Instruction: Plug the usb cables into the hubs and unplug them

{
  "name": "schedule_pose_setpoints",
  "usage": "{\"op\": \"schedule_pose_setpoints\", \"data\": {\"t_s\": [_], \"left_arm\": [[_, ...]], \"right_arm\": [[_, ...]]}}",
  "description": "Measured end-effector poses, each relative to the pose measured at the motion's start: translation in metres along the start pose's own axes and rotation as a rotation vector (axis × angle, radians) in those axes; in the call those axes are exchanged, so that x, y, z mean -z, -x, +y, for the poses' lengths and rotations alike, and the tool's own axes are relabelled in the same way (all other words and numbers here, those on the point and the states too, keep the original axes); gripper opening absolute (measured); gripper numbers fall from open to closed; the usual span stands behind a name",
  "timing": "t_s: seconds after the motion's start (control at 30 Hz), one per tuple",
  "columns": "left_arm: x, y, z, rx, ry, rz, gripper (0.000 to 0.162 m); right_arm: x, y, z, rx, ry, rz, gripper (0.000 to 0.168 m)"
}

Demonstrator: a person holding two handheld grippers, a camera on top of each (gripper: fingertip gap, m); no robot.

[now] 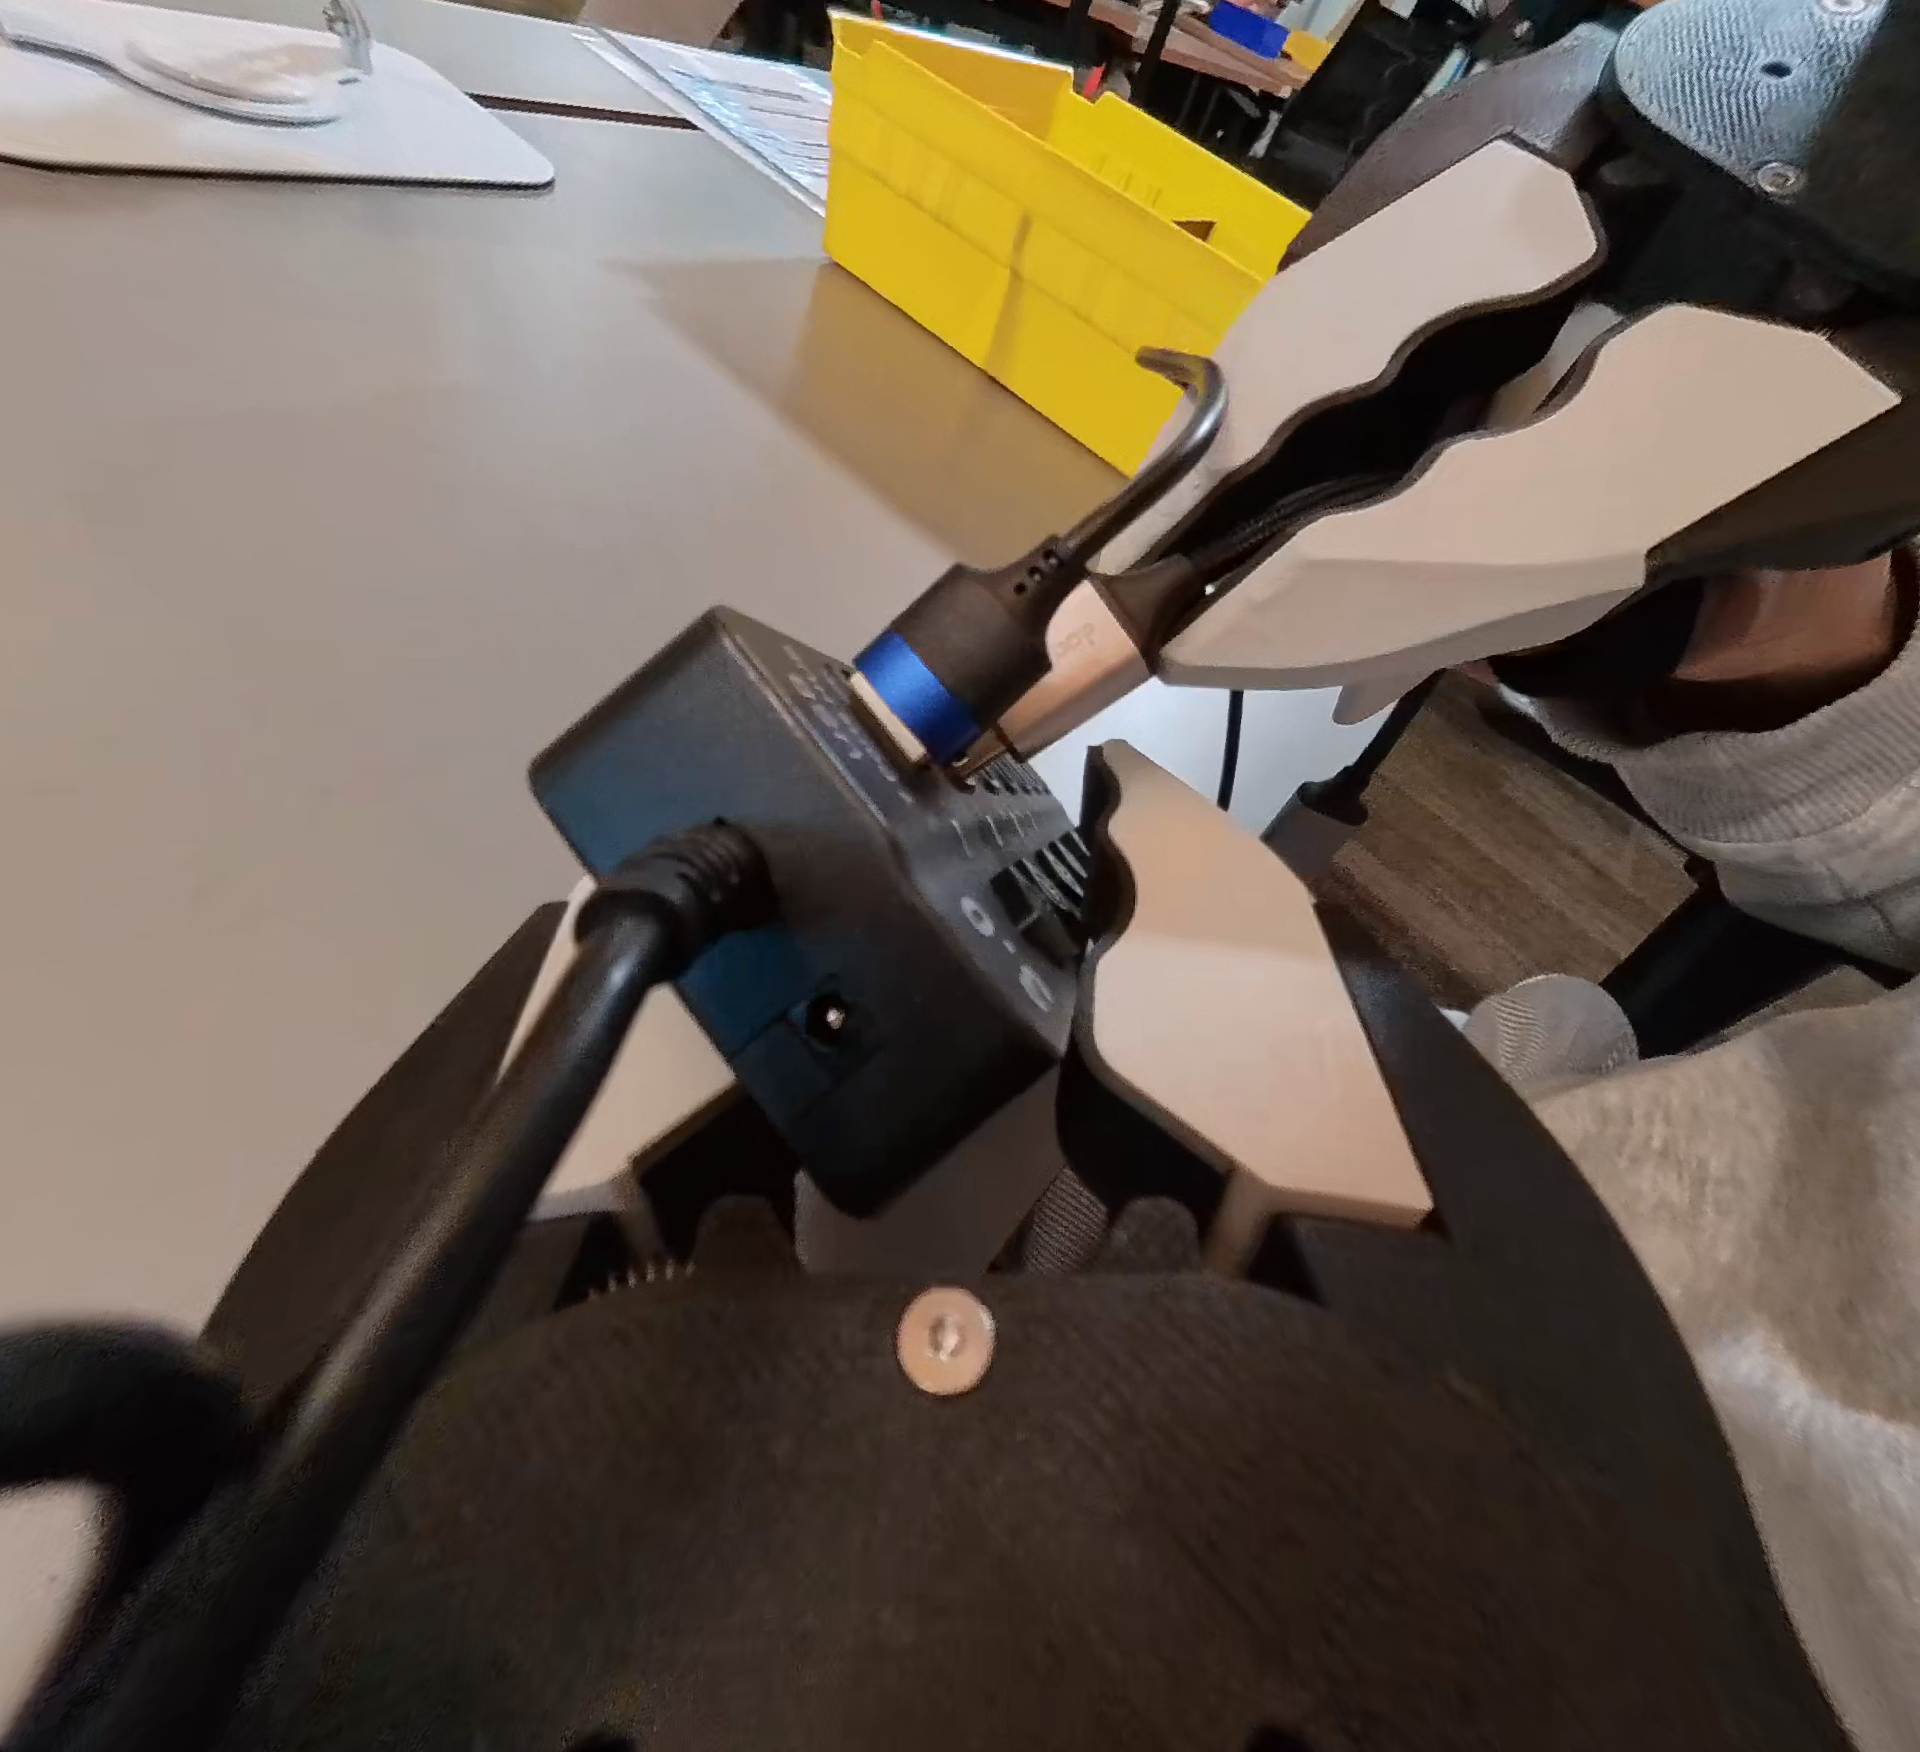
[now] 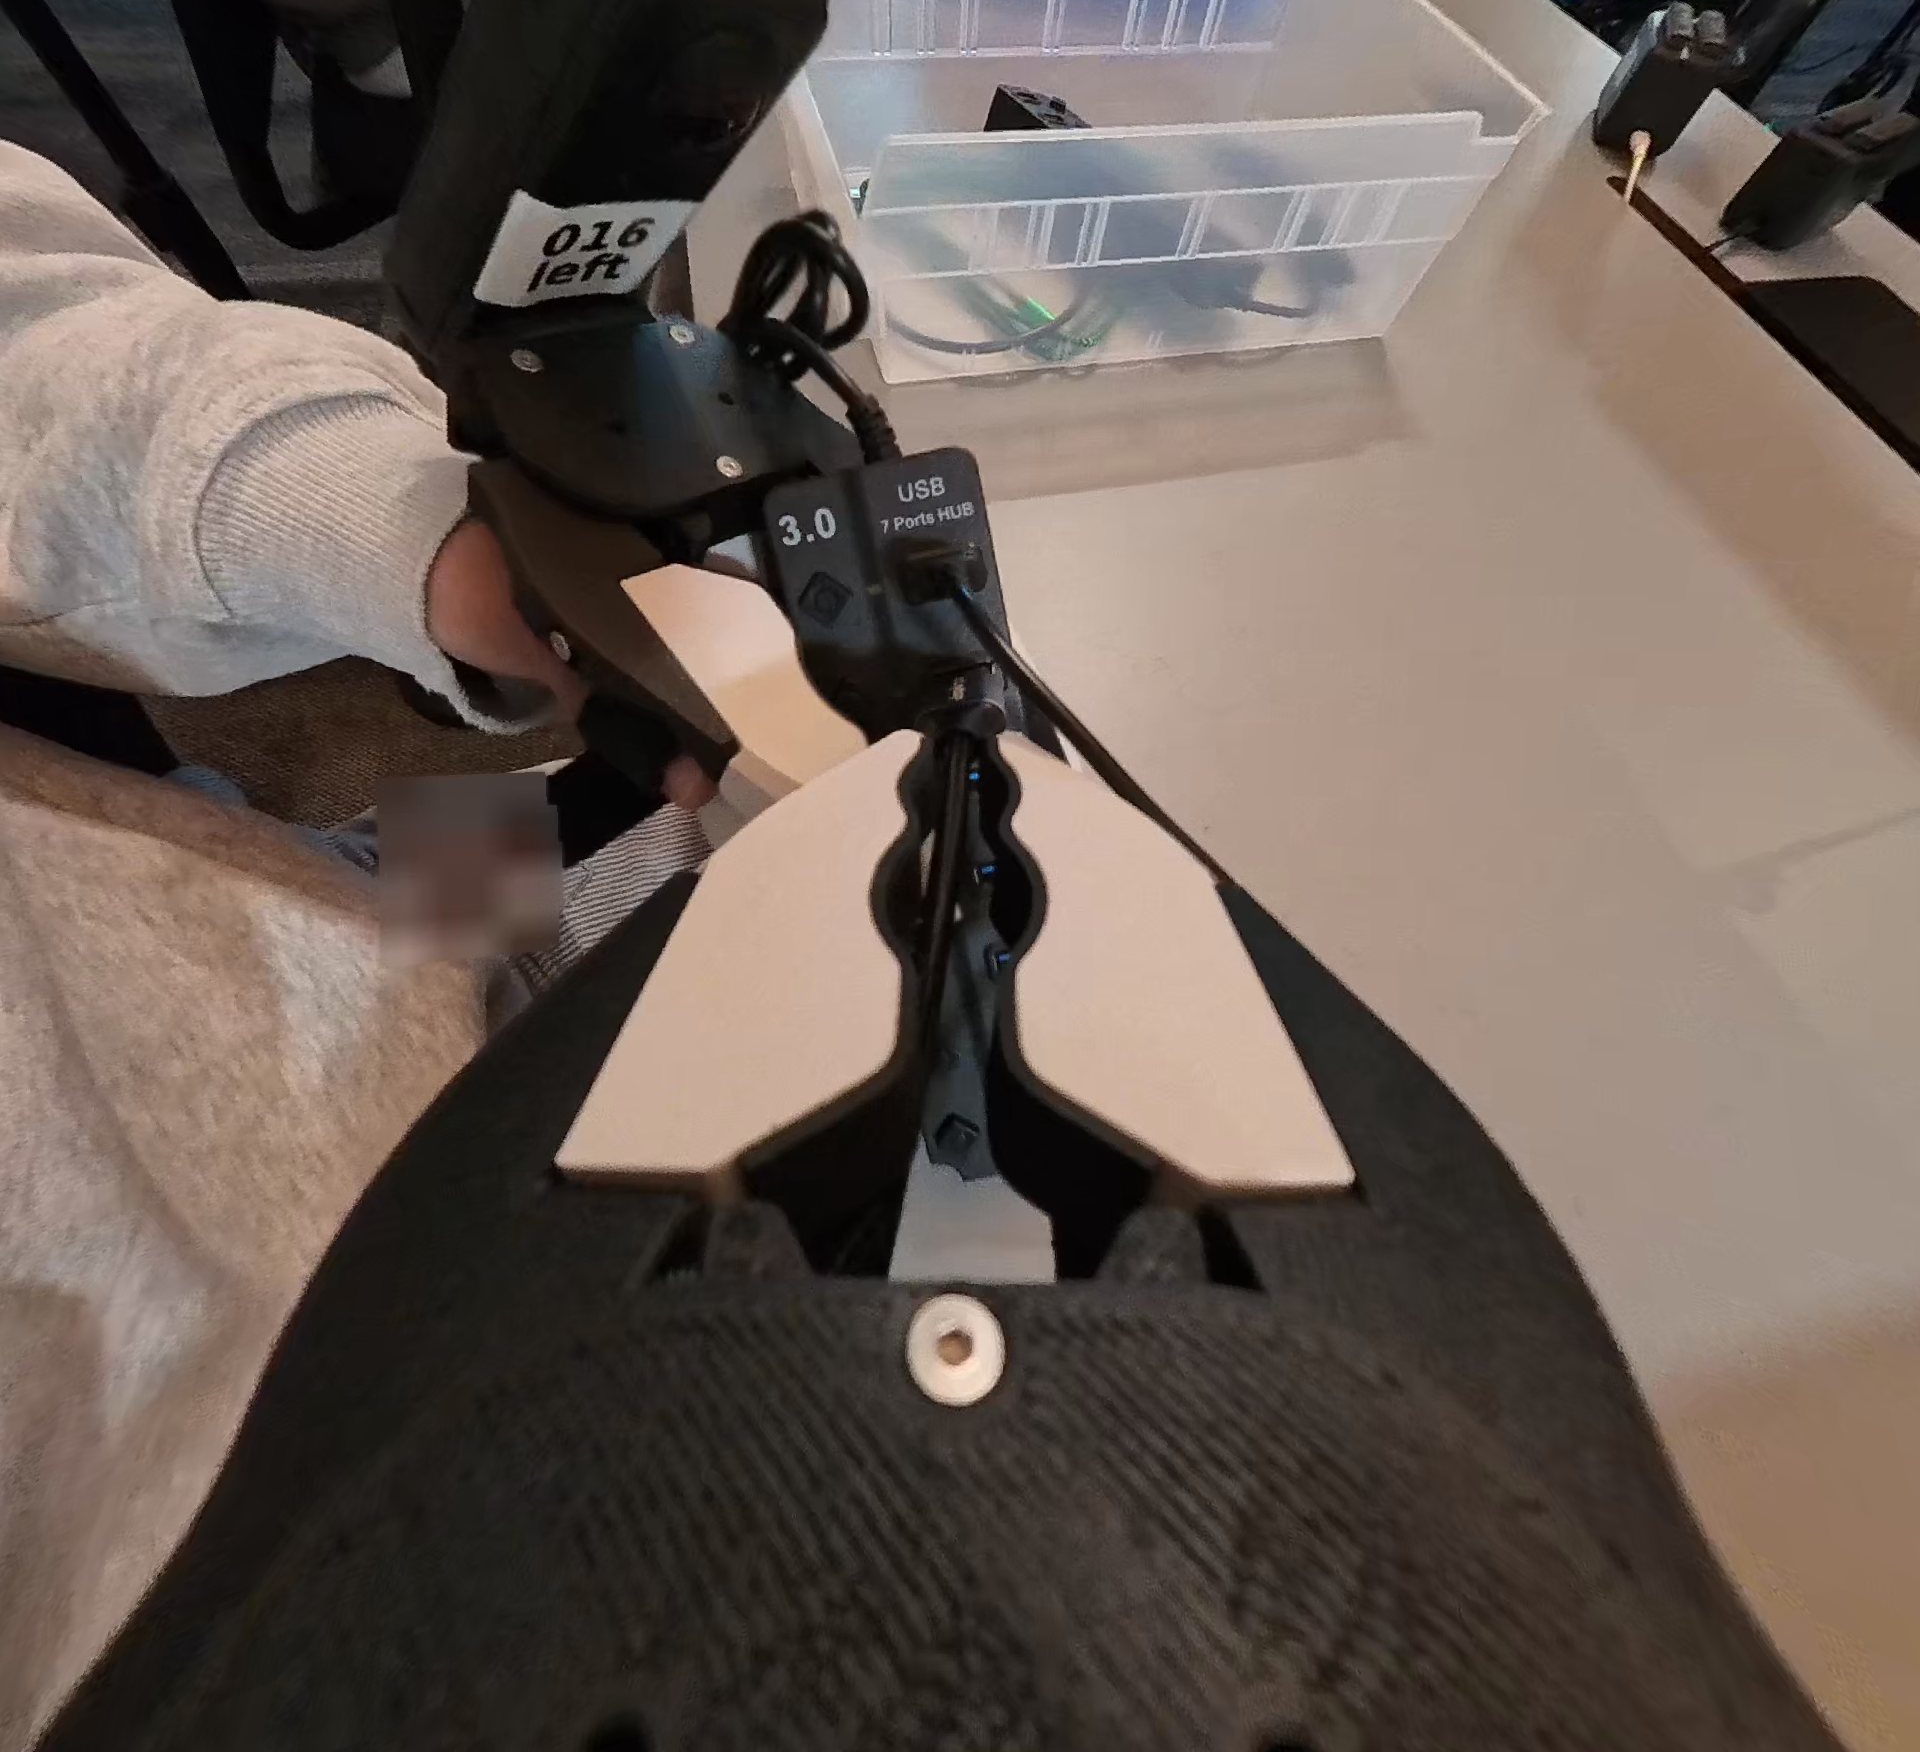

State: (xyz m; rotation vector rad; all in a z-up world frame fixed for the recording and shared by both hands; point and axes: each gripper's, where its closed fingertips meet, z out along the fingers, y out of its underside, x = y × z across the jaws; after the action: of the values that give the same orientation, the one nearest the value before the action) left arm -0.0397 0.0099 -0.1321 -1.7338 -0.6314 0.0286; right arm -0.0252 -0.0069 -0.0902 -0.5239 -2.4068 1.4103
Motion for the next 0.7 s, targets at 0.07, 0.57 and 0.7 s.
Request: {"op": "schedule_pose_setpoints", "data": {"t_s": [0.07, 0.57, 0.7], "left_arm": [[0.000, 0.000, 0.000, 0.002, 0.001, 0.000, 0.045], [0.005, 0.000, -0.014, 0.023, -0.069, 0.111, 0.063], [0.008, 0.011, -0.016, 0.112, -0.100, 0.110, 0.034]], "right_arm": [[0.000, 0.000, 0.000, 0.031, 0.007, 0.019, 0.009], [0.004, -0.011, -0.014, 0.135, -0.104, 0.186, 0.008], [0.014, -0.021, -0.020, 0.134, -0.127, 0.230, 0.008]]}}
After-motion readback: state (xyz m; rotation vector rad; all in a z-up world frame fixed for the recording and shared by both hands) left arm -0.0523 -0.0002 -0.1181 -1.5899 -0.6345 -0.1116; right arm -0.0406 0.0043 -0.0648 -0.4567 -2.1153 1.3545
